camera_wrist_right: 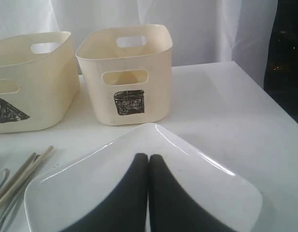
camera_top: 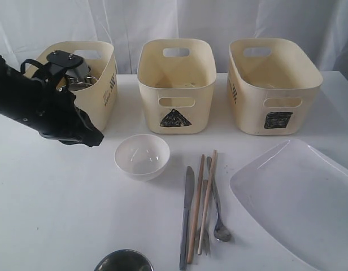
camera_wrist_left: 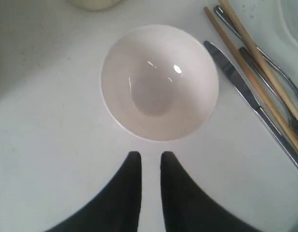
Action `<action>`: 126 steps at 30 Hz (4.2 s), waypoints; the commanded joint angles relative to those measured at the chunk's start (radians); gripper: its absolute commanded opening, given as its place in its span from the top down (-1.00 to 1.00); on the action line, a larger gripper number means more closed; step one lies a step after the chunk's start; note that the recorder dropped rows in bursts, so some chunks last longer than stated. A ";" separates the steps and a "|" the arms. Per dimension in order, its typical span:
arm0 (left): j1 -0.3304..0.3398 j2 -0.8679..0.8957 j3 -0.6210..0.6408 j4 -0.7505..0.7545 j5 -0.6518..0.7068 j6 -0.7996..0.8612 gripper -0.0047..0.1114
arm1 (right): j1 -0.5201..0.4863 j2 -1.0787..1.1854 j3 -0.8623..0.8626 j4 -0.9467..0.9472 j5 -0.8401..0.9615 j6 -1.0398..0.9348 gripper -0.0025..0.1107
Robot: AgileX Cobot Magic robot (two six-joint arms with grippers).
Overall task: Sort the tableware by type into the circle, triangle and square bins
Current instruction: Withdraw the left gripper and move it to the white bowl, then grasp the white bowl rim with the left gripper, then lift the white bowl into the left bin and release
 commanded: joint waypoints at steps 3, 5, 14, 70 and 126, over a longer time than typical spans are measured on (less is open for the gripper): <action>-0.005 0.065 0.007 -0.168 -0.021 0.183 0.45 | 0.007 -0.006 0.006 -0.006 -0.008 0.000 0.96; -0.015 0.090 0.007 -0.208 -0.040 0.229 0.27 | 0.007 -0.006 0.006 -0.006 -0.008 0.000 0.96; -0.048 0.167 -0.008 -0.326 -0.180 0.221 -0.12 | 0.007 -0.006 0.006 -0.006 -0.008 0.000 0.96; -0.063 0.366 -0.076 -0.246 -0.290 -0.003 -0.40 | 0.007 -0.006 0.006 -0.006 -0.008 0.000 0.96; 0.076 -0.015 -0.176 -0.010 -0.310 0.022 0.92 | 0.007 -0.006 0.006 -0.006 -0.008 0.000 0.96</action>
